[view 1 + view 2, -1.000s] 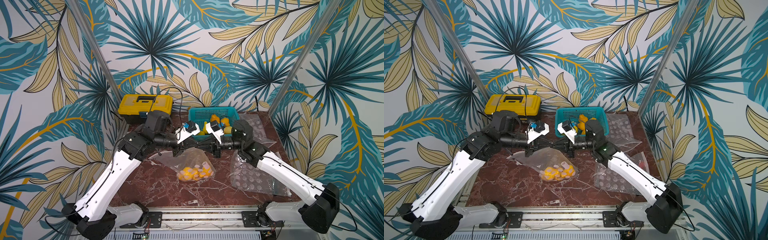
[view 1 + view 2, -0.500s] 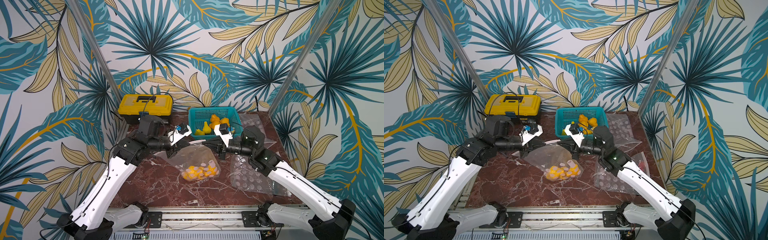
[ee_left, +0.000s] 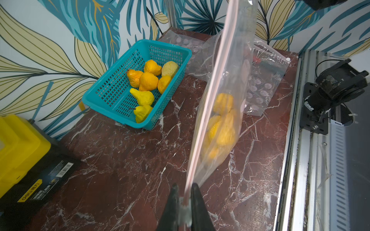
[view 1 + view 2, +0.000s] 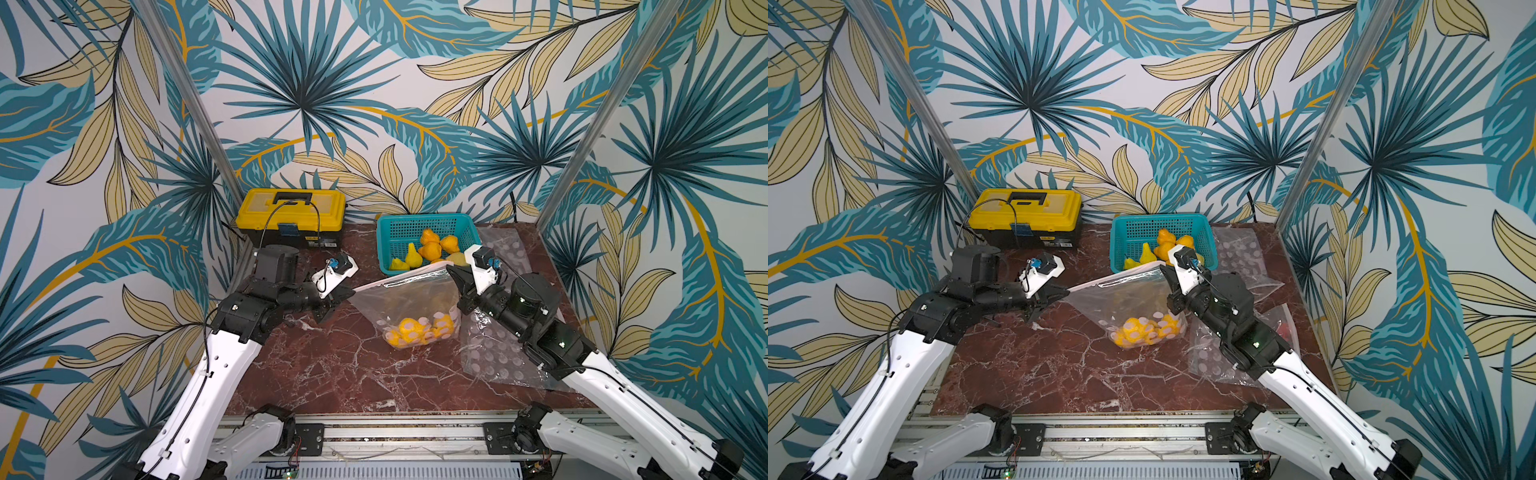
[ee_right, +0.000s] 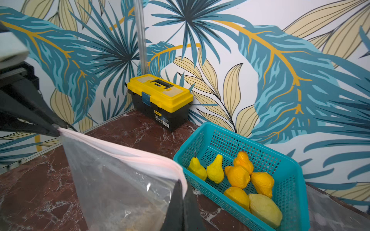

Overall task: Open the zip-top bag and take out the pear
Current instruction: Unzip the zipper on the zipper food storage bag, then open the zipper of the food storage bag.

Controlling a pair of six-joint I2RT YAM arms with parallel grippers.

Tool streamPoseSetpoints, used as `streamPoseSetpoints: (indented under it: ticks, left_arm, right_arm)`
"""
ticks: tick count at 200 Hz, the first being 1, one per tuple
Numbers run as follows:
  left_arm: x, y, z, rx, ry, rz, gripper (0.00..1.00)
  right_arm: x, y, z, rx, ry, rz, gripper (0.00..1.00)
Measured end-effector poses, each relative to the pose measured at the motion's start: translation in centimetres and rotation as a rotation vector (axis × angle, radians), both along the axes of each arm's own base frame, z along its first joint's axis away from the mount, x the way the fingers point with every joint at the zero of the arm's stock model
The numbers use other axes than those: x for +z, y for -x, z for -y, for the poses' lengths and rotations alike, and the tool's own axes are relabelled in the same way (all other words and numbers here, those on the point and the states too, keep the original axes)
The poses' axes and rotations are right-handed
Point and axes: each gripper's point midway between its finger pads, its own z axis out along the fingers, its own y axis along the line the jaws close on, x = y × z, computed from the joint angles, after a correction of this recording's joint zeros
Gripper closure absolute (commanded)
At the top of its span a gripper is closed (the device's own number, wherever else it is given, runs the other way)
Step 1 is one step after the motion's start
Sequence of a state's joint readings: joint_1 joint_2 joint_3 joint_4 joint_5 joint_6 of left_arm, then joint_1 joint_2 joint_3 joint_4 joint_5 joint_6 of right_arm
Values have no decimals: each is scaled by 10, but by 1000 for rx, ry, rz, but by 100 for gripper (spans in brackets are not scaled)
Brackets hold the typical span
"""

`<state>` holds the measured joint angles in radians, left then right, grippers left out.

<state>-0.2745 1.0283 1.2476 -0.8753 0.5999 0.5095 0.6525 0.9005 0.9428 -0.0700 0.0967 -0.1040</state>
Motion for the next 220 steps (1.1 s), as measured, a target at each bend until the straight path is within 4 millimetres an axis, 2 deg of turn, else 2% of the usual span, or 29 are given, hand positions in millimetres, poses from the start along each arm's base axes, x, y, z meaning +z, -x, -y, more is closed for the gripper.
streamPoseSetpoints:
  ticks: [34, 66, 88, 120, 132, 148, 166, 220]
  left_arm:
    - [5, 1, 5, -33, 21, 22, 97]
    - [0, 5, 5, -61, 19, 0, 96]
    - [-8, 8, 6, -80, 13, -38, 96]
    - [-16, 9, 16, -123, 1, -72, 94]
    - [-17, 11, 22, -142, -4, -80, 89]
    - [-17, 12, 26, -156, -10, -83, 72]
    - [-16, 9, 26, -137, -19, -85, 55]
    - [-2, -9, 22, -85, -58, -35, 40]
  right_arm:
    - [-10, 4, 8, -41, -30, -12, 100]
    - [-7, 5, -3, 38, -47, 19, 100]
    - [-5, 7, -26, 167, -61, 38, 100]
    - [-21, 15, -73, 423, -60, -6, 100]
    - [-26, 18, -87, 506, -60, -31, 100]
    - [-28, 21, -101, 587, -58, -57, 100]
    - [-28, 26, -105, 632, -60, -63, 100]
    - [-25, 45, -110, 740, -57, -57, 100]
